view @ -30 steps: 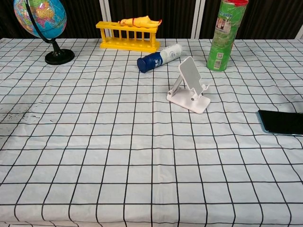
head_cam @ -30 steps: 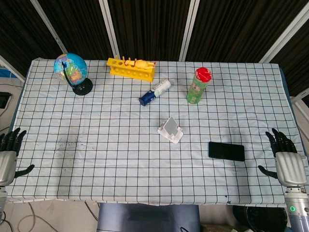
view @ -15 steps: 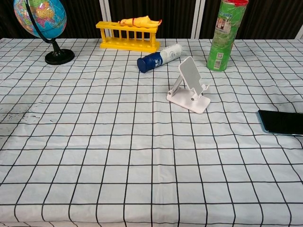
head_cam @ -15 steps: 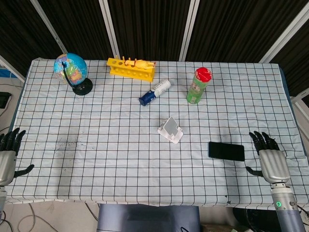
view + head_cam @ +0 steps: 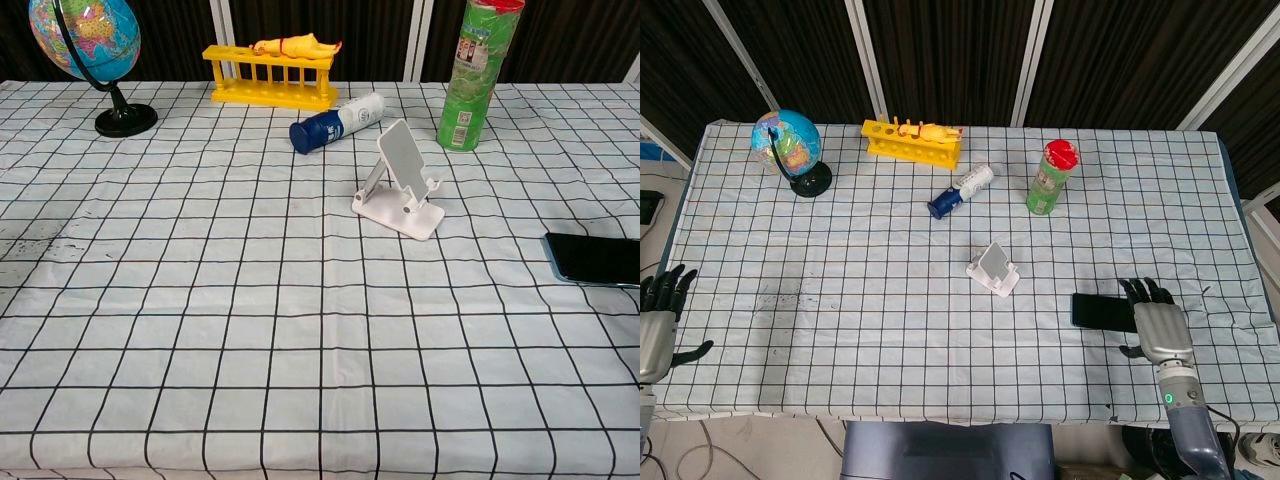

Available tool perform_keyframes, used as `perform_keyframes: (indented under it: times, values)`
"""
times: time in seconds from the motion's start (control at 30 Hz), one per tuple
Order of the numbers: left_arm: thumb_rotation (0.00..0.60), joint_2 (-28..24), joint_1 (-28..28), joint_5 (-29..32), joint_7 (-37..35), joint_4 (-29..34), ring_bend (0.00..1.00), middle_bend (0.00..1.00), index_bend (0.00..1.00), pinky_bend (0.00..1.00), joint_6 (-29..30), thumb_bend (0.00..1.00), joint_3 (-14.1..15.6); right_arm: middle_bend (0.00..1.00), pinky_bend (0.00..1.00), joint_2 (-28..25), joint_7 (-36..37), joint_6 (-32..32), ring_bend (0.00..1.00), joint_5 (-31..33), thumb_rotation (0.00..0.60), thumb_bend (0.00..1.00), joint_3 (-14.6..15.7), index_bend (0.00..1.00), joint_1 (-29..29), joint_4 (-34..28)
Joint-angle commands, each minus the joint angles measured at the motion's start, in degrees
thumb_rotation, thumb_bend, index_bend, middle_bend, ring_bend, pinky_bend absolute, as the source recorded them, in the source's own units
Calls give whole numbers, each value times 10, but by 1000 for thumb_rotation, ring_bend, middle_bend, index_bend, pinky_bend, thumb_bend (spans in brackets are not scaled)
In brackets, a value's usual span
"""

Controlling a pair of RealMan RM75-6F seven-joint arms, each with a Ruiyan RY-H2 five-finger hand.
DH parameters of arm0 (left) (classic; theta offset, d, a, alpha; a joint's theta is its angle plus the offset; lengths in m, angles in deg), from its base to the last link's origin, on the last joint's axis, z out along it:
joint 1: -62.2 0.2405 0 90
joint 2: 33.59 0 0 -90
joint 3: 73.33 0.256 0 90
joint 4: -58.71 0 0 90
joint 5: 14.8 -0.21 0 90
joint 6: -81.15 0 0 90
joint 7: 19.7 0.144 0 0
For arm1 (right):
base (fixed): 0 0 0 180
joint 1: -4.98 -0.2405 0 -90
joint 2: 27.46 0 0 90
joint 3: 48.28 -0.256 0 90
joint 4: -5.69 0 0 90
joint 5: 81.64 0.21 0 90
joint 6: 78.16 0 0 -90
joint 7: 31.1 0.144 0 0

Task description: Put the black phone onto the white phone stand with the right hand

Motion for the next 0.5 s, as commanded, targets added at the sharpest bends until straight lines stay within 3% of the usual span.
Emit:
perform_keyframes:
  times: [0.03, 0.23, 0.5]
  values:
    - [600, 0, 0, 0, 0, 0, 0, 0, 0, 0, 0, 0, 0, 137, 143, 34, -42, 1, 0, 47, 600, 153, -11, 127, -27, 8]
    - [600, -1, -1, 2, -3, 0, 0, 0, 0, 0, -3, 0, 0, 185, 143, 74, -76, -5, 0, 96, 600, 231, -21, 181, -56, 29]
    - [600, -4, -2, 3, -10, 1, 0, 0, 0, 0, -7, 0, 1, 201, 143, 113, -95, -11, 0, 152, 600, 236, -29, 209, -85, 53]
